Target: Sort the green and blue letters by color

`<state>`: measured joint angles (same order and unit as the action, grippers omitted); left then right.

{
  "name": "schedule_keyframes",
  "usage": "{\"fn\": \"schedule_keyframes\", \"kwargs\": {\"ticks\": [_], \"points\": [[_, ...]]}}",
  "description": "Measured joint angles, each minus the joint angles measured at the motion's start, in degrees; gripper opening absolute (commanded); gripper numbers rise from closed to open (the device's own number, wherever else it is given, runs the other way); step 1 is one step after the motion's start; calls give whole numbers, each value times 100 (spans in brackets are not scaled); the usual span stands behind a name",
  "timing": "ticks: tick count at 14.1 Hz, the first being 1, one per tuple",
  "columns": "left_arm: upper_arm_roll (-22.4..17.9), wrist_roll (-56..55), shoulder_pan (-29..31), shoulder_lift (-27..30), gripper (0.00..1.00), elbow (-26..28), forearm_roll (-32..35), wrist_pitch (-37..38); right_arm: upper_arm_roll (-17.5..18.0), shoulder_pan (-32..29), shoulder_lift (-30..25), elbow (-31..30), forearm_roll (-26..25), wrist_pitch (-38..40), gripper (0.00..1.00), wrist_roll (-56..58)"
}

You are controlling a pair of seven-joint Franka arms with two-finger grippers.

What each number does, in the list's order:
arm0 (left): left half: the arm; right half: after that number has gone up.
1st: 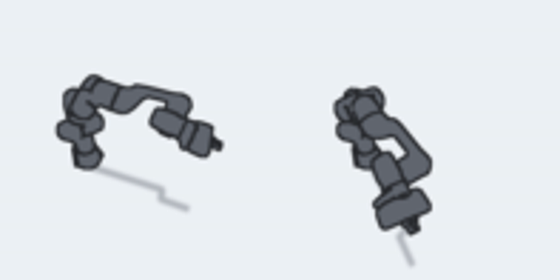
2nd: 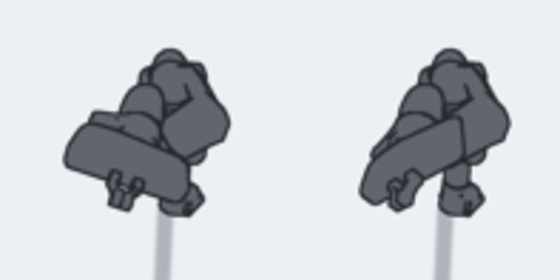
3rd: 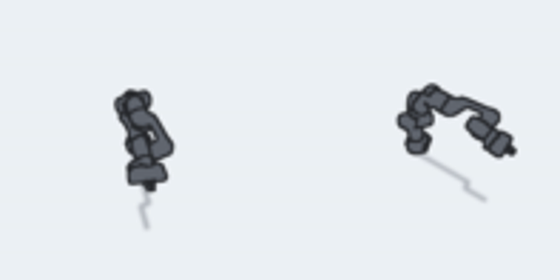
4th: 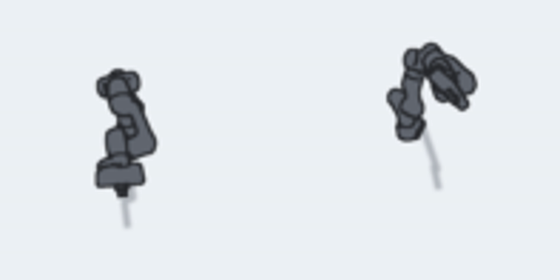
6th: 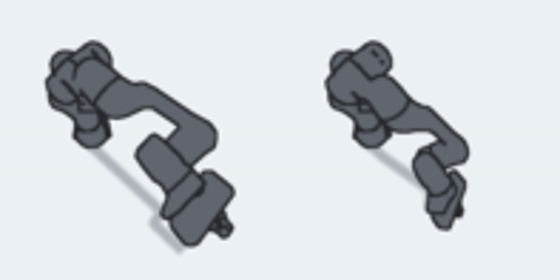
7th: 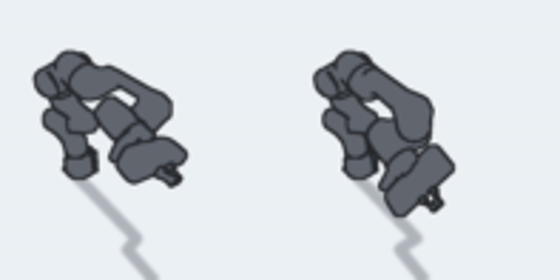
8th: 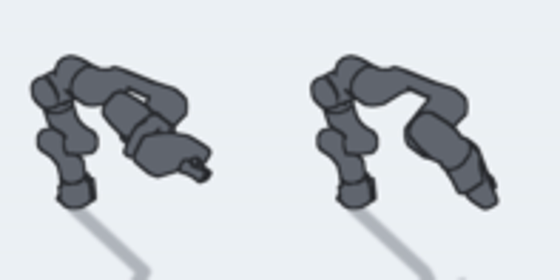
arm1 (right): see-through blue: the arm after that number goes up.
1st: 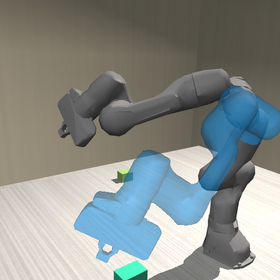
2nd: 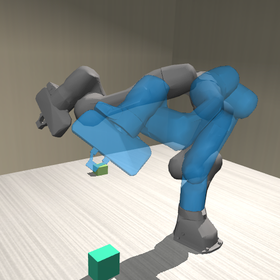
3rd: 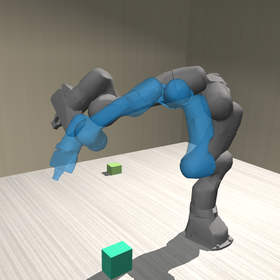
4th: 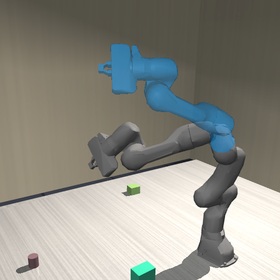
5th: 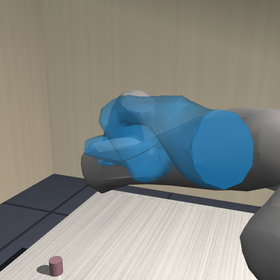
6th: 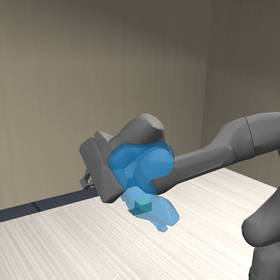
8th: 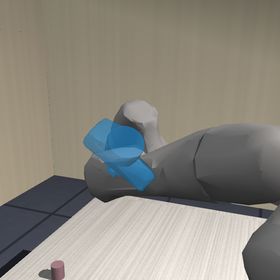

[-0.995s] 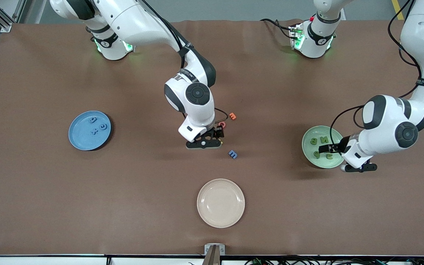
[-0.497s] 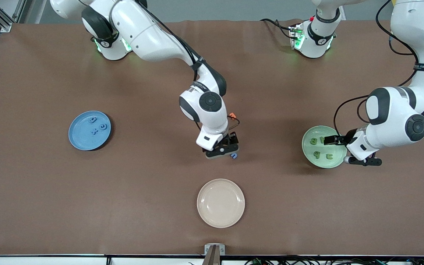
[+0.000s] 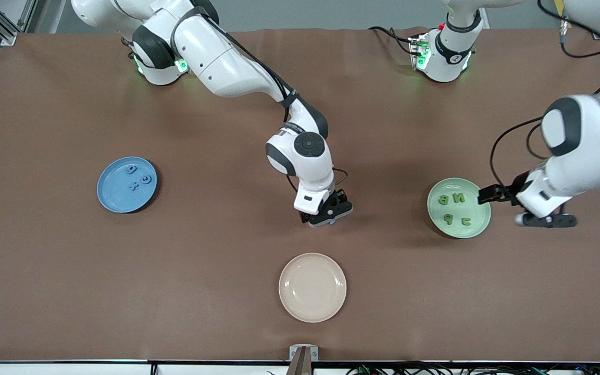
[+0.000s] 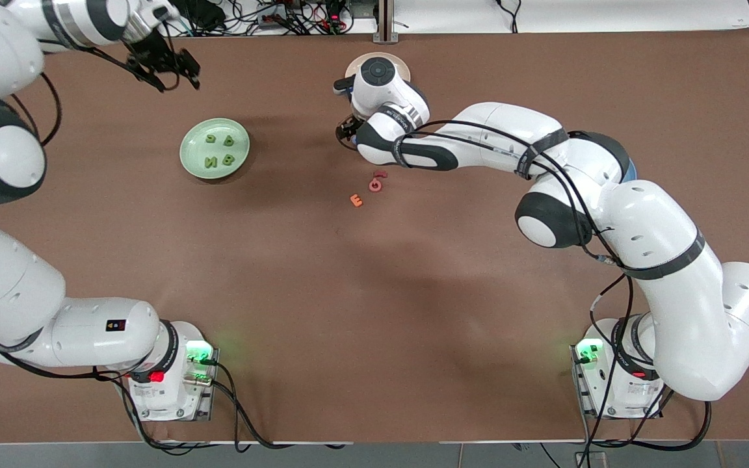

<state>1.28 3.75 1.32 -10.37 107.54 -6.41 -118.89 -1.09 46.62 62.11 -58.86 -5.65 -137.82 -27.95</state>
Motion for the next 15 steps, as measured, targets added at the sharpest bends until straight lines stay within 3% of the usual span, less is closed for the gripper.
{"fn": "schedule_keyframes", "kwargs": {"ticks": [5,9,12,15], "points": [[-21,-15,159,894,100,-125,0,643,-1,10,64,4,-5,-17,73,135],[-21,-25,150,897,100,-900,0,1089,0,12,168,4,-6,-156,70,403],[-21,-76,150,863,100,-1563,0,1594,3,21,171,4,-5,-196,61,428],[-21,-80,151,808,100,-1918,0,1773,3,29,183,4,-6,-196,57,457]]}}
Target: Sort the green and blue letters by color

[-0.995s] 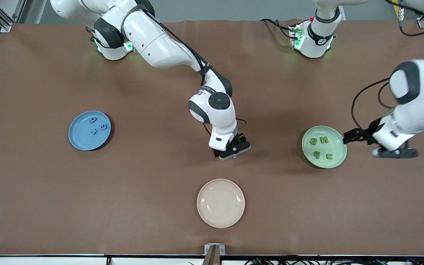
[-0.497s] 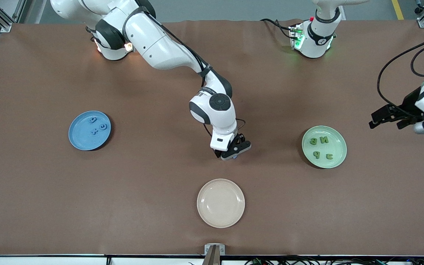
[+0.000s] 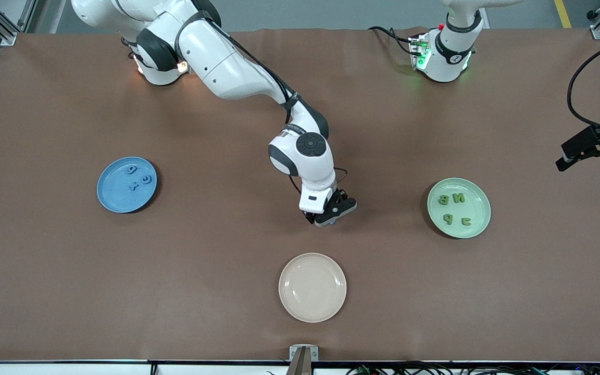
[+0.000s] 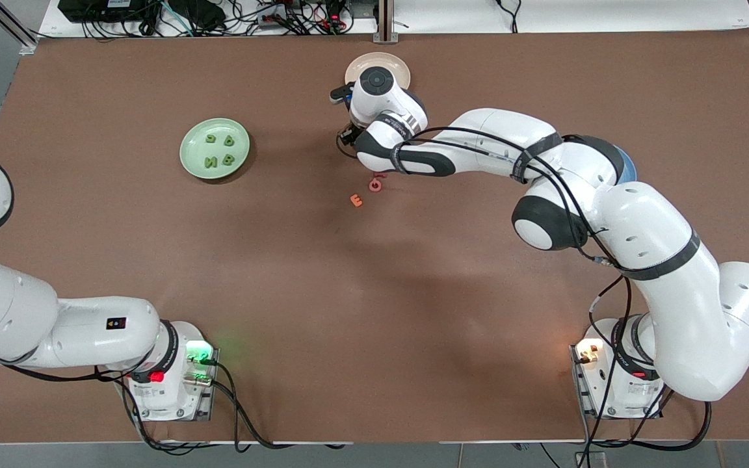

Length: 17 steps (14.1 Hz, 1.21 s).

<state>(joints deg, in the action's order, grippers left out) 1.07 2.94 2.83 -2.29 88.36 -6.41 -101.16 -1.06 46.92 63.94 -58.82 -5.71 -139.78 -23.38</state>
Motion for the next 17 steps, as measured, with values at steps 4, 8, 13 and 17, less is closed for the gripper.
{"fn": "schedule_keyframes", "kwargs": {"ticks": [4,8,13,17], "points": [[-160,0,-132,-224,100,-284,0,4,-5,3,56,1,0,-57,47,4],[-731,-71,-775,-281,100,-327,0,10,-14,2,55,15,0,-60,0,4],[-813,-85,-781,-259,100,-261,0,336,88,-51,52,73,129,60,0,-5],[-796,-85,-666,38,100,210,0,393,726,-741,-215,257,182,1327,0,418]]}}
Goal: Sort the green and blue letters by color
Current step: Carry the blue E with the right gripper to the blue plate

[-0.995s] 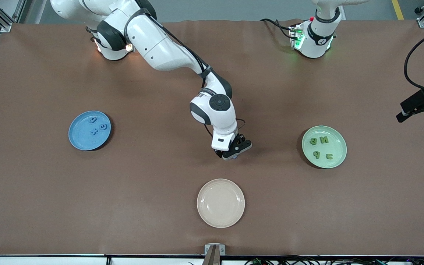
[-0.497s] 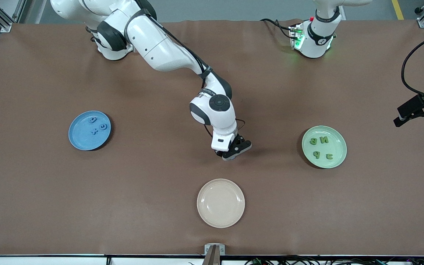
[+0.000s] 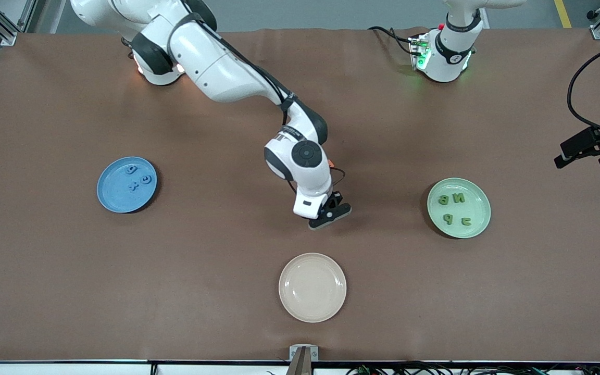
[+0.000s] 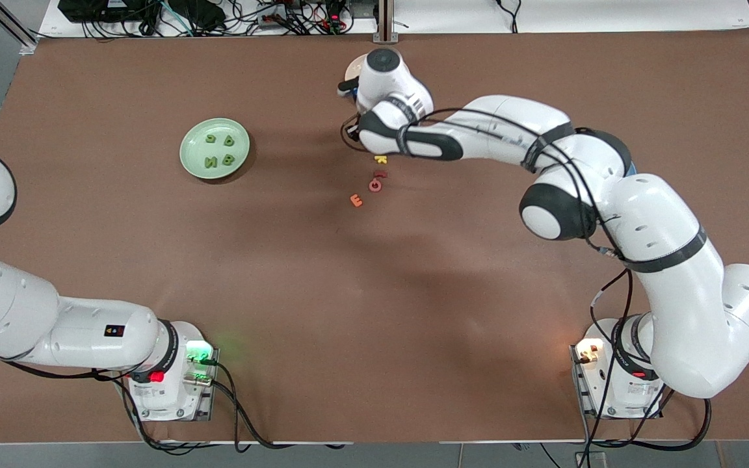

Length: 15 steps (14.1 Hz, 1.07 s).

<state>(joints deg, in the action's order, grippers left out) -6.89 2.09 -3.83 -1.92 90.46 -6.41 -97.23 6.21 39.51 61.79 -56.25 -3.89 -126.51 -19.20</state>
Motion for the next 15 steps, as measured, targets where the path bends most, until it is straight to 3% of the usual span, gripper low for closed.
{"fn": "schedule_keyframes", "kwargs": {"ticks": [2,5,7,11,15], "points": [[58,0,32,145,100,198,0,-3,233,-526,-281,26,21,878,0,897],[105,0,60,304,100,335,0,-88,279,-1161,-704,4,17,2195,0,2563],[113,0,65,351,100,365,0,-132,274,-1574,-1012,-328,-6,2529,0,3374],[231,1,39,349,100,388,103,-182,274,-2401,-1917,-1891,-434,2421,0,4328],[397,-11,39,343,100,369,284,-273,268,-3325,-2982,-3933,-558,1466,0,5487]]}}
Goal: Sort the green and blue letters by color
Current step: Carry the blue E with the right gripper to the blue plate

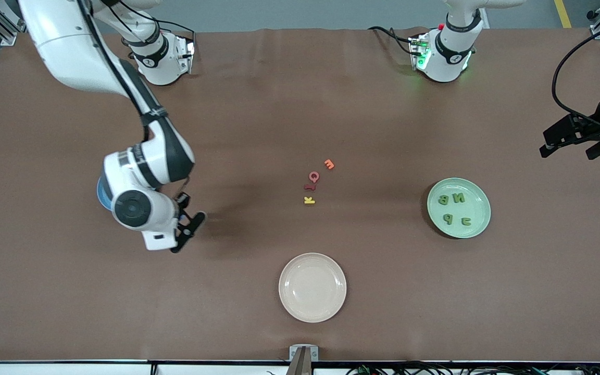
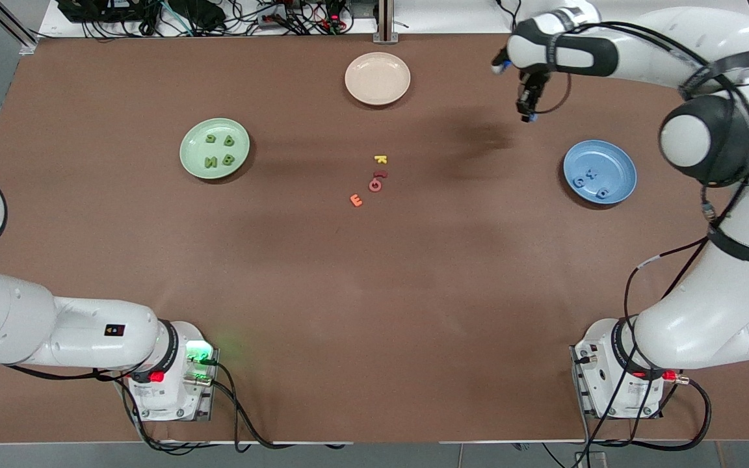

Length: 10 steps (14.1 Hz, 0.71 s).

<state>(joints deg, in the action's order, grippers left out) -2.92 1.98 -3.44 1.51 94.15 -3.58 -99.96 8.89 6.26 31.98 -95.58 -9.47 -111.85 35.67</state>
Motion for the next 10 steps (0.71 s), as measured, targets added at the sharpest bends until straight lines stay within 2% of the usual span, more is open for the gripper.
{"fn": "schedule_keyframes", "kwargs": {"ticks": [2,5,7,8,10], "points": [[-8,0,37,8,100,-60,4,-1,-2,-478,-347,-744,-116,-194,0,455],[-16,0,50,22,100,-156,4,-1,-2,-1130,-540,-1345,-207,-226,2,1143],[-16,0,48,23,100,-174,5,-1,1,-1399,-584,-1570,-212,-230,91,1320],[-16,0,48,22,100,-178,5,0,3,-1461,-638,-1667,-213,-222,100,1320],[-16,0,47,22,100,-192,5,4,5,-1529,-796,-1786,-213,-70,100,1320]]}}
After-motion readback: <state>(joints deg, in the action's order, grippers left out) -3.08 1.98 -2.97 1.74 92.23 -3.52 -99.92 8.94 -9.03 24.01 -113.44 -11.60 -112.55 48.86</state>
